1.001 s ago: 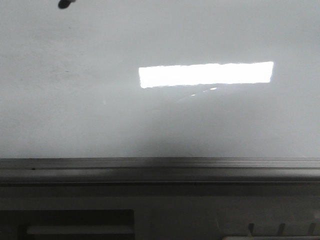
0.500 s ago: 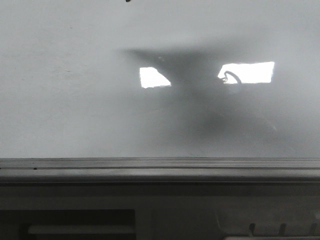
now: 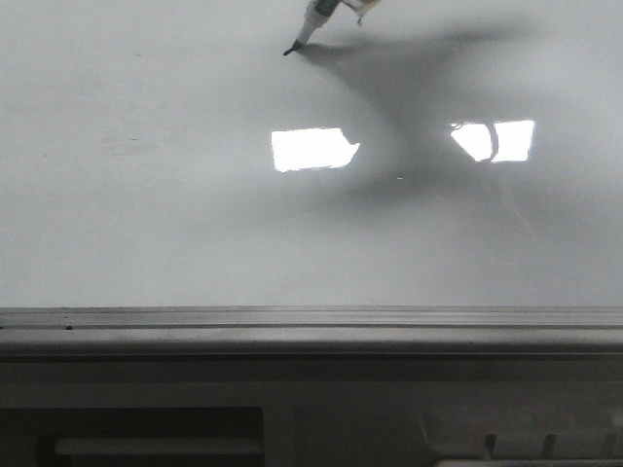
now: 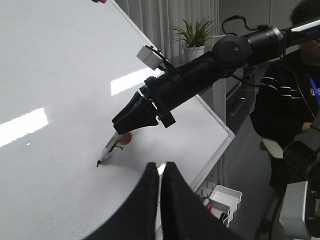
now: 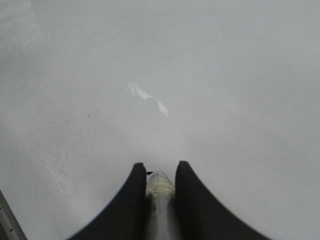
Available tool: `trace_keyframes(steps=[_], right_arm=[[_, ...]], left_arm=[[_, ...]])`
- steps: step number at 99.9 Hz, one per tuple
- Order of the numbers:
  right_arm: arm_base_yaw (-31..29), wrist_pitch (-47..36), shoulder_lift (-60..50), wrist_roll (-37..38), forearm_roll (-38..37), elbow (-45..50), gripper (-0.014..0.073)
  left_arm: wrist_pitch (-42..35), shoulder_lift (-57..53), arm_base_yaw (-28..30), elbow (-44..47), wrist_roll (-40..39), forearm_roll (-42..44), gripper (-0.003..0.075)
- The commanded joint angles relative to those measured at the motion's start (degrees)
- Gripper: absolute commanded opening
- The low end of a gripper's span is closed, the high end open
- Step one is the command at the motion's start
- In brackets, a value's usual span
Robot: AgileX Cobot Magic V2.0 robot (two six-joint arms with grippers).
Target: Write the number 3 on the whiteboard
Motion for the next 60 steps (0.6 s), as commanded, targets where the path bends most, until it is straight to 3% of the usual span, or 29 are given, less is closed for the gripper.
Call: trace_keyframes(steps=[1, 15, 31, 60], right_arm=[[-3.0, -1.6, -1.3, -0.5, -0.8, -1.8, -0.0059], [-5.9, 3.5, -1.3, -0.5, -0.8, -1.8, -0.0059], [-5.1, 7.4, -1.2, -0.1, 0.1, -1.2, -0.0059], [3.8, 0.1, 2.5, -0.1, 1.8, 0.6, -0.0059]], left_arm=[[-4.0, 1.0, -0.3, -1.1, -0.7, -1.1, -0.0021], [-4.0, 1.0, -0.3, -1.1, -0.7, -1.1, -0.0021], [-4.0, 1.0, -0.3, -1.1, -0.7, -1.1, -0.0021], [-4.0, 1.0, -0.3, -1.1, -0.7, -0.9, -0.0021]])
